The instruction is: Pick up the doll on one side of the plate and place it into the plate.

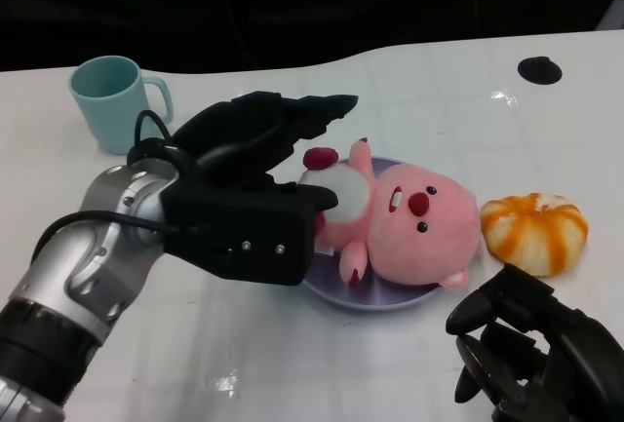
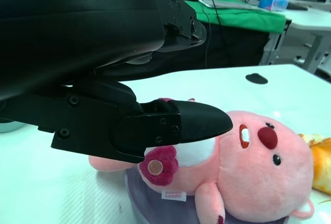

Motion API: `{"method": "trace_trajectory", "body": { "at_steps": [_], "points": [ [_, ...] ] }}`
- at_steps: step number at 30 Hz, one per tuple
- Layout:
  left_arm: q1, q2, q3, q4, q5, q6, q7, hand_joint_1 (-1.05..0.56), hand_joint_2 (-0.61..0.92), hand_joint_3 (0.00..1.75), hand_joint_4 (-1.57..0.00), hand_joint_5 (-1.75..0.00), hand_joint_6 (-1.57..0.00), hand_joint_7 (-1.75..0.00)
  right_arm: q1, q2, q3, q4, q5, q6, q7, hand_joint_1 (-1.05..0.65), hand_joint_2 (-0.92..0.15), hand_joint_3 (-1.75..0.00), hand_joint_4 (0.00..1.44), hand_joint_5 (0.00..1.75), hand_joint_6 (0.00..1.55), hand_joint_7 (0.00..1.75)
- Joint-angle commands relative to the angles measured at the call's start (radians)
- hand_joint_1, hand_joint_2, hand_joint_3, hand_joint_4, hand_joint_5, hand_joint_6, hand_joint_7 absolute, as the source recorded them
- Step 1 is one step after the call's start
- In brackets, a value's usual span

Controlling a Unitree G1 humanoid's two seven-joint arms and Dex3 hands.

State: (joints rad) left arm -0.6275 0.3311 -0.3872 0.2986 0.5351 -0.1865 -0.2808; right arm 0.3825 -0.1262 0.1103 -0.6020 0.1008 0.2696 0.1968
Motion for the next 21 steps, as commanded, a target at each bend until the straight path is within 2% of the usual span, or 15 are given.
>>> {"method": "trace_trajectory", "body": {
  "at_steps": [1,4,10,13,15,17,21],
  "points": [
    [0.037,0.038,0.038,-0.043,-0.041,-0.026,-0.018,-0.92,0.92,0.5,0.0,-0.53,-0.14,-0.04,0.002,-0.005,-0.009,-0.003,0.006,-0.005,-0.003,-0.33,-0.92,-0.54,0.54,1.7,0.44,1.62],
    [0.083,0.058,0.07,-0.084,-0.073,-0.049,-0.012,-0.87,0.92,0.5,-0.07,-0.58,-0.21,-0.08,0.005,-0.006,-0.011,-0.007,0.008,-0.005,-0.002,-0.33,-0.92,-0.54,0.54,1.7,0.44,1.61],
    [0.207,0.055,0.163,-0.154,-0.175,-0.097,0.016,-0.62,0.92,0.25,-0.33,-0.72,-0.45,-0.16,0.011,-0.005,-0.01,-0.02,0.01,-0.001,-0.003,-0.32,-0.92,-0.55,0.53,1.71,0.44,1.61],
    [0.251,0.051,0.198,-0.167,-0.216,-0.114,0.017,-0.58,0.92,0.21,-0.36,-0.73,-0.49,-0.16,0.013,-0.007,-0.01,-0.025,0.008,0.003,-0.004,-0.32,-0.92,-0.55,0.53,1.71,0.44,1.61],
    [0.307,0.047,0.238,-0.18,-0.269,-0.132,0.024,-0.4,0.9,0.13,-0.52,-0.76,-0.65,-0.17,0.012,-0.009,-0.01,-0.031,0.007,0.01,-0.004,-0.33,-0.92,-0.55,0.53,1.7,0.44,1.61],
    [0.347,0.049,0.26,-0.193,-0.302,-0.146,0.021,-0.31,0.9,0.11,-0.59,-0.8,-0.73,-0.17,0.011,-0.01,-0.011,-0.031,0.011,0.012,-0.002,-0.33,-0.92,-0.55,0.53,1.71,0.45,1.62],
    [0.405,0.048,0.298,-0.225,-0.399,-0.142,-0.02,-0.19,0.87,0.2,-0.61,-1.07,-0.86,-0.23,0.009,-0.008,-0.007,-0.026,0.006,0.006,-0.003,-0.32,-0.92,-0.55,0.54,1.71,0.45,1.62]
  ]
}}
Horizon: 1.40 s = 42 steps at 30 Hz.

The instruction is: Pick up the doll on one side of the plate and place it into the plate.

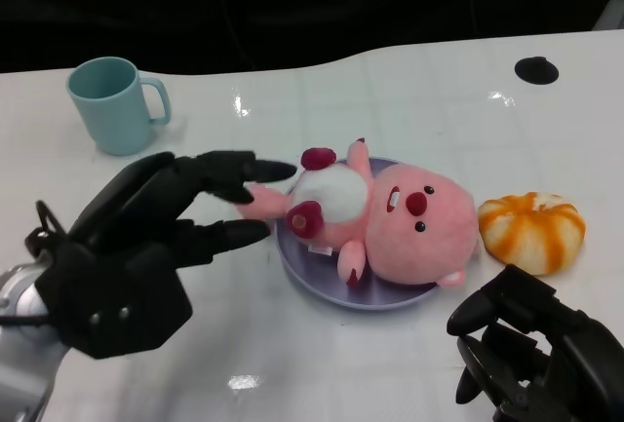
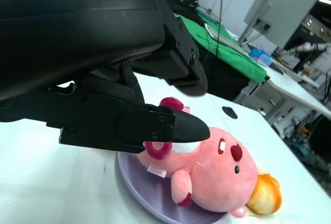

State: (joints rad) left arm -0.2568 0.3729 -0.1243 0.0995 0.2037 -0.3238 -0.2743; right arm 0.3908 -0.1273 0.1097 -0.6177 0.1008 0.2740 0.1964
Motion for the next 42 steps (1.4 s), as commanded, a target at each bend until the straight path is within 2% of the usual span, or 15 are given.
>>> {"method": "trace_trajectory", "body": {
  "at_steps": [1,3,4,7,10,17,22,32,42],
  "points": [
    [0.048,0.003,0.045,-0.034,-0.099,0.003,-0.038,-0.16,0.77,0.42,-0.62,-1.13,-0.85,-0.36,0.0,-0.004,-0.005,-0.013,0.006,0.007,-0.006,-0.32,-0.92,-0.56,0.54,1.71,0.45,1.62],
    [0.071,-0.003,0.06,-0.042,-0.163,0.022,-0.066,-0.14,0.55,0.86,-0.65,-1.22,-0.79,-0.67,0.0,0.0,-0.002,-0.016,0.008,0.012,-0.01,-0.32,-0.92,-0.56,0.54,1.71,0.44,1.62],
    [0.081,-0.004,0.066,-0.048,-0.192,0.039,-0.08,-0.14,0.51,0.94,-0.66,-1.24,-0.77,-0.78,0.0,0.001,0.0,-0.015,0.006,0.01,-0.011,-0.32,-0.92,-0.56,0.54,1.71,0.44,1.62],
    [0.116,-0.003,0.082,-0.072,-0.256,0.088,-0.116,-0.12,0.48,1.03,-0.72,-1.3,-0.76,-0.97,0.0,-0.003,0.004,-0.016,-0.008,0.008,-0.015,-0.33,-0.92,-0.55,0.54,1.7,0.44,1.62],
    [0.166,-0.017,0.104,-0.116,-0.341,0.172,-0.143,-0.08,0.47,1.11,-0.77,-1.34,-0.77,-1.09,0.001,-0.004,0.001,-0.012,-0.006,0.001,-0.012,-0.33,-0.92,-0.55,0.54,1.69,0.45,1.61],
    [0.281,-0.044,0.125,-0.258,-0.417,0.371,-0.123,-0.09,0.57,1.08,-0.76,-1.49,-0.75,-1.19,0.002,0.002,-0.004,-0.002,-0.005,-0.015,-0.013,-0.32,-0.92,-0.55,0.55,1.7,0.45,1.6],
    [0.348,-0.064,0.133,-0.372,-0.425,0.502,-0.086,-0.12,0.62,0.97,-0.67,-1.68,-0.69,-1.32,0.009,0.01,-0.016,-0.002,0.011,-0.013,-0.017,-0.32,-0.92,-0.55,0.55,1.7,0.45,1.61],
    [0.389,-0.114,0.16,-0.449,-0.479,0.69,-0.049,-0.11,0.63,0.99,-0.66,-1.7,-0.68,-1.36,0.022,0.009,-0.03,0.0,0.029,-0.028,-0.01,-0.32,-0.92,-0.57,0.52,1.72,0.42,1.62],
    [0.386,-0.11,0.146,-0.365,-0.484,0.642,-0.12,-0.11,0.58,1.07,-0.61,-1.75,-0.62,-1.45,0.048,0.021,-0.033,0.033,0.021,-0.116,-0.023,-0.32,-0.92,-0.57,0.52,1.73,0.41,1.61]
  ]
}}
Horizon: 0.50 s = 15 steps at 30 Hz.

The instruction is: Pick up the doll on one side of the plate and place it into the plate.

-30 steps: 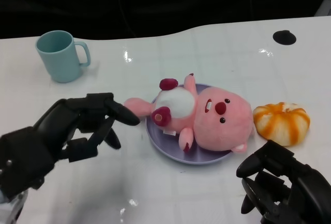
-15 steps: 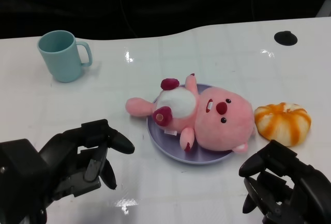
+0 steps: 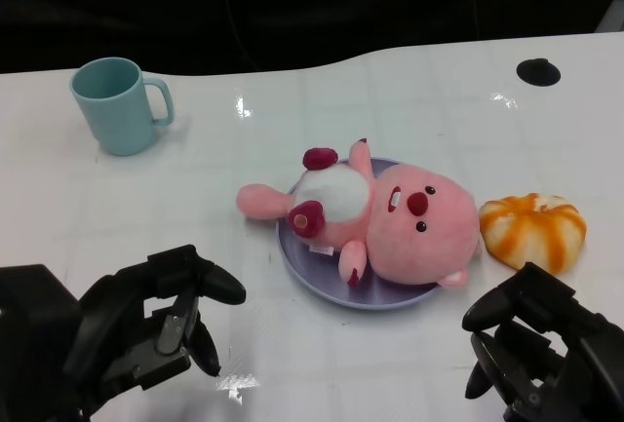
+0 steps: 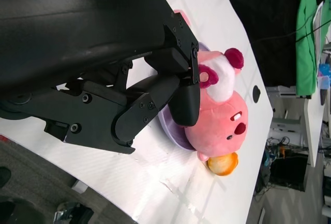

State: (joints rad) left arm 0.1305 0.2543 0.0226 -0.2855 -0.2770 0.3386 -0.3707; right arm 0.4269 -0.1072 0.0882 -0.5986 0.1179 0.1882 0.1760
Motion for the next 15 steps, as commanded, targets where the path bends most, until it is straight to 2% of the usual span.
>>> {"method": "trace_trajectory", "body": {
  "at_steps": [1,15],
  "points": [
    [0.0,0.008,-0.001,0.023,-0.005,-0.022,-0.027,-0.11,0.58,1.08,-0.62,-1.75,-0.62,-1.44,0.013,0.001,-0.012,0.016,0.005,-0.035,-0.003,-0.32,-0.92,-0.57,0.52,1.73,0.41,1.61],
    [0.023,-0.011,-0.013,0.053,-0.004,-0.082,-0.06,-0.12,0.58,1.06,-0.72,-1.75,-0.66,-1.41,0.025,0.002,-0.015,0.059,0.012,-0.109,0.005,-0.29,-0.92,-0.6,0.51,1.75,0.41,1.64]
  ]
}}
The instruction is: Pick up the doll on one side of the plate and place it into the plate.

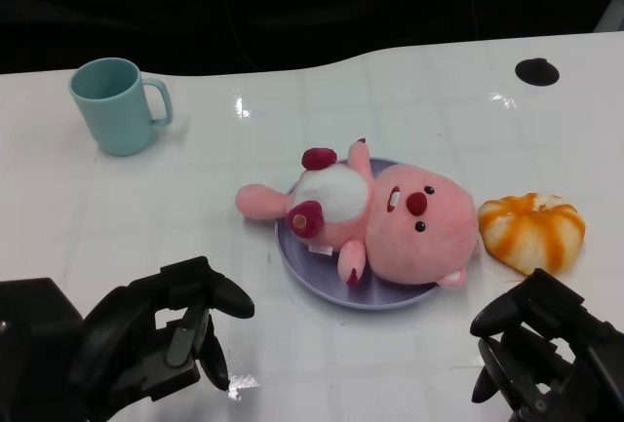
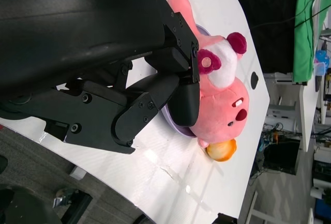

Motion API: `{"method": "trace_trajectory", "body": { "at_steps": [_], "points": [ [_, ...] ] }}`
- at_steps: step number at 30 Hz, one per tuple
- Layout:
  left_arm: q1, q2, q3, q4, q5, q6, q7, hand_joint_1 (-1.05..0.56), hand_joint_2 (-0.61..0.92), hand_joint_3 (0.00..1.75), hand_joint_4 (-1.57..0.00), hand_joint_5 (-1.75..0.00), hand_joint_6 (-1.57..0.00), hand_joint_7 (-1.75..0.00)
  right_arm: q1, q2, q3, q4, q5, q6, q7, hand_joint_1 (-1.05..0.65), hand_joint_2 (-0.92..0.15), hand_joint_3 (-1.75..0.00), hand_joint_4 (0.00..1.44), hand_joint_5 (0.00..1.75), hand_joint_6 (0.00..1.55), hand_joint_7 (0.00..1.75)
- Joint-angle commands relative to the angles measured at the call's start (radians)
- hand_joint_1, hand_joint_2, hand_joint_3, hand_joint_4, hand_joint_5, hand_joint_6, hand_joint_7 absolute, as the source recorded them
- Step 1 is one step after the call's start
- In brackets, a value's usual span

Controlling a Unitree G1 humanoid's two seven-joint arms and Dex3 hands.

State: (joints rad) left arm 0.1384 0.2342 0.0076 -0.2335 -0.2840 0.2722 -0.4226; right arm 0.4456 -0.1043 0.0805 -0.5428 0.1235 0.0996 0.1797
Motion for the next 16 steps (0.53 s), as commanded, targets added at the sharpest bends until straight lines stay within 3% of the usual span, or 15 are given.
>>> {"method": "trace_trajectory", "body": {
  "at_steps": [1,16],
  "points": [
    [0.016,0.01,0.002,0.0,0.004,-0.016,-0.008,-0.13,0.58,1.06,-0.72,-1.75,-0.66,-1.41,0.006,-0.001,-0.006,0.003,0.005,-0.022,0.001,-0.29,-0.92,-0.6,0.52,1.75,0.41,1.64],
    [0.028,0.015,0.008,0.004,0.003,-0.039,-0.015,-0.14,0.59,1.04,-0.69,-1.75,-0.64,-1.42,-0.018,-0.006,0.0,0.027,-0.008,-0.035,0.011,-0.31,-0.91,-0.61,0.54,1.75,0.42,1.67]
  ]
}}
